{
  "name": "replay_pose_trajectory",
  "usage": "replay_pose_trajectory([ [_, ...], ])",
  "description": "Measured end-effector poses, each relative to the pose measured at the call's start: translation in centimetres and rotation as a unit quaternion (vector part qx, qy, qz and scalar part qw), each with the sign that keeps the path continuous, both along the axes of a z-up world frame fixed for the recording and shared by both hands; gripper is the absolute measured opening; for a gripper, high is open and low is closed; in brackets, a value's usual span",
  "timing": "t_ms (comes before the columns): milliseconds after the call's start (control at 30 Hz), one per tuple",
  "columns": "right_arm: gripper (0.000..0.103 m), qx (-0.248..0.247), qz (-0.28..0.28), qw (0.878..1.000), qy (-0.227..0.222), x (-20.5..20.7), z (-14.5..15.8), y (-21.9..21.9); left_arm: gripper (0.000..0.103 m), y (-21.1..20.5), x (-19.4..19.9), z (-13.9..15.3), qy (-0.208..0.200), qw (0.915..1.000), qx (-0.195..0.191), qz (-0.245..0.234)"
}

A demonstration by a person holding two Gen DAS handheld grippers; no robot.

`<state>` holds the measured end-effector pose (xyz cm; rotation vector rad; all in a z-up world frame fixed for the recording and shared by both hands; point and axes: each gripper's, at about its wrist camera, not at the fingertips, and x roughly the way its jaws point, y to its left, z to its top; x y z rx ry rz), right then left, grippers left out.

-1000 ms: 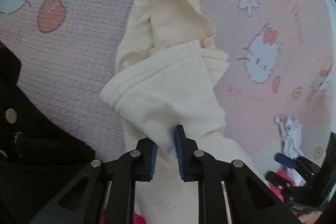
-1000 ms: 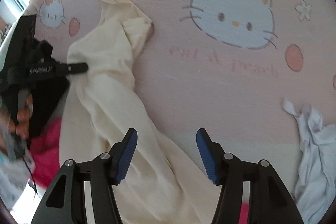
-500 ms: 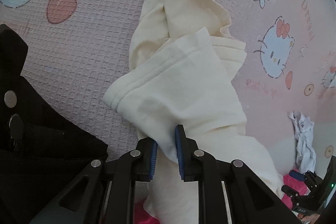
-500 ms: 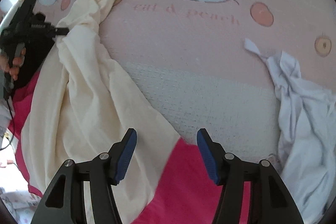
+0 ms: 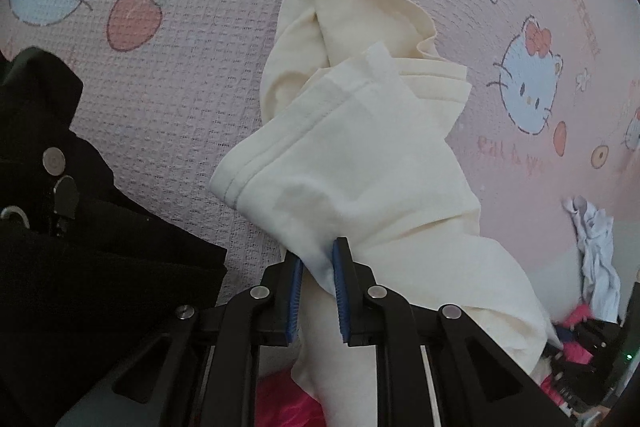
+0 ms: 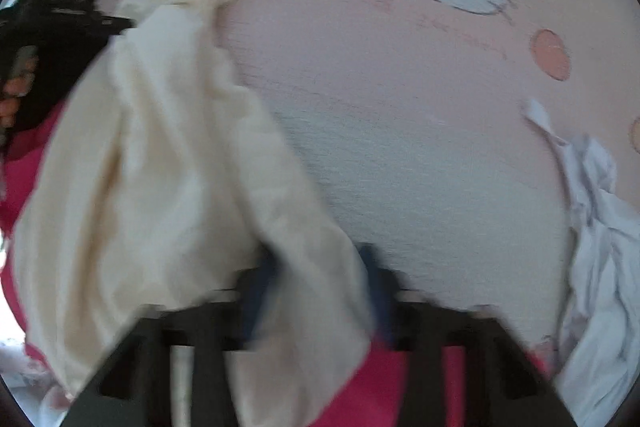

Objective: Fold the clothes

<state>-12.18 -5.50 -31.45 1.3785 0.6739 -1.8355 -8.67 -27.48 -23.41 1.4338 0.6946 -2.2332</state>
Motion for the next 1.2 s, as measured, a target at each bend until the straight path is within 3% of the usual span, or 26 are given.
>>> replay_pose_trajectory([
  [167,0.007,0.021,-0.031,0.999,0.019,0.4,1.0,0.5,0.013,-0.3,0.5,0.7,0.011,0.9995,0.017,0.023],
  [333,0.007,-0.033,-0.103,0.994,-0.007,-0.7,3.5,3.8,0.013,-0.2,1.0,1.2,0.019,0.9989,0.033,0.027],
  [400,0.007,-0.037,-0.1,0.994,0.002,-0.1,4.3,4.6,0.013,-0.5,1.5,1.2,0.012,0.9991,0.031,0.026],
  [533,0.007,-0.08,-0.087,0.991,-0.059,0.6,3.2,5.8,0.013,0.2,2.0,0.2,-0.014,0.9995,0.017,0.024],
  [667,0.007,-0.078,-0.054,0.991,-0.092,1.2,2.0,5.4,0.013,0.8,2.5,-0.7,-0.031,0.9991,0.018,0.021],
  [900,0.007,-0.075,-0.063,0.991,-0.092,0.5,1.2,4.3,0.013,1.2,2.5,-0.7,-0.034,0.999,0.021,0.019],
  [1000,0.014,-0.074,-0.064,0.991,-0.094,0.2,1.5,4.1,0.013,1.0,2.4,-0.3,-0.01,0.9981,0.059,0.016],
  [1067,0.024,-0.072,-0.067,0.992,-0.082,0.0,2.0,4.0,0.013,0.4,2.7,0.1,0.011,0.9949,0.096,0.03],
  [1100,0.035,-0.069,-0.07,0.992,-0.076,-0.1,2.3,4.0,0.015,0.1,2.8,0.3,0.018,0.9926,0.114,0.037],
  [1133,0.048,-0.064,-0.077,0.992,-0.07,-0.4,2.6,4.0,0.019,-0.1,2.7,0.4,0.017,0.9904,0.131,0.04],
  [1200,0.055,-0.062,-0.089,0.992,-0.067,-0.7,3.3,4.3,0.034,-0.2,2.6,0.9,0.009,0.9883,0.146,0.042],
])
